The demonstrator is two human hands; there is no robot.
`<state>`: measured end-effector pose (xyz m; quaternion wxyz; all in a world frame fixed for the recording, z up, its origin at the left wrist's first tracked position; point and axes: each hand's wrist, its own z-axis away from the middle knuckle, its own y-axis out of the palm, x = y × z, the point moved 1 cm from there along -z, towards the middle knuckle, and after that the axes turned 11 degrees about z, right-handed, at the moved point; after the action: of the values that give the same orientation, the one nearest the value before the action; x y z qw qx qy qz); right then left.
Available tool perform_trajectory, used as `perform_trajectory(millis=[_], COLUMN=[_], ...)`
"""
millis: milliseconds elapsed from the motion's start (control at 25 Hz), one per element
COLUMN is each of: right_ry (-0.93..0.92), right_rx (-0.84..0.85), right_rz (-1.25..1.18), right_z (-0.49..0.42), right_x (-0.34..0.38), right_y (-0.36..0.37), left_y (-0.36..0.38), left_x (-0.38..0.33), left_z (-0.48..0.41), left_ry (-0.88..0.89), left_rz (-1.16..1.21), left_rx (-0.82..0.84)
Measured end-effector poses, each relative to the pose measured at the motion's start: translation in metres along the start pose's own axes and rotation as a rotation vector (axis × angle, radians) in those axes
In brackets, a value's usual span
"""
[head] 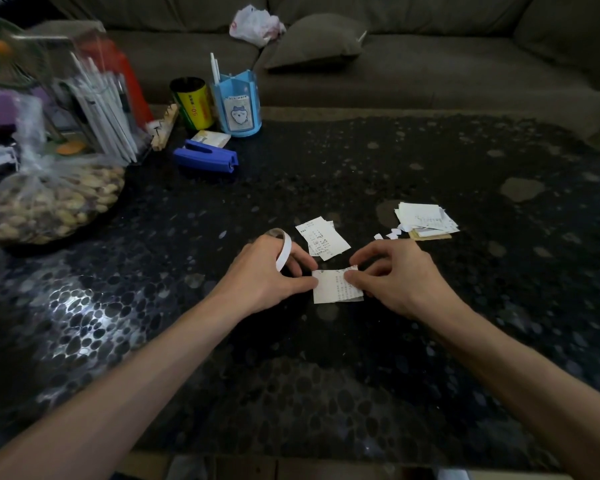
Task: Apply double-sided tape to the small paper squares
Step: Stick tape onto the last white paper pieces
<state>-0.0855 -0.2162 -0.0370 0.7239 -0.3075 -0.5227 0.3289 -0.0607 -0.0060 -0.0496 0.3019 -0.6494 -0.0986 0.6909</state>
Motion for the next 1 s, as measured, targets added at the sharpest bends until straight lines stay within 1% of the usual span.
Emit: perform_trajectory(millis=[440,640,720,840,1000], right_ry=[-0.002,-0.075,-0.087,-0.078,-0.012], right_rx=[-0.022,-0.149,-0.166,-0.143,-0.066], right_rz=[0.053,0.177,0.215,0.246,0.193], right_z=[0.001,0.005,0.006,0.005,-0.002], right_x=[0.002,0.006,0.010,0.018,0.016], right_y=[-0.001,0.012,0.014,0.014,0.005], left_y=[0.006,0.006,0.006,0.005,0.006], left_x=[-0.002,-0.004,-0.005,-0.006,-0.004], left_z=[0.003,0.005,0.005,0.005,0.005], left_ry=[-0.009,-0.010,-0.010,-0.009,-0.014], left_rz=[-0.047,-0.067,-0.068,-0.066,-0.070], left_rx=[-0.035,-0.031,-0.030,-0.024,-0.030])
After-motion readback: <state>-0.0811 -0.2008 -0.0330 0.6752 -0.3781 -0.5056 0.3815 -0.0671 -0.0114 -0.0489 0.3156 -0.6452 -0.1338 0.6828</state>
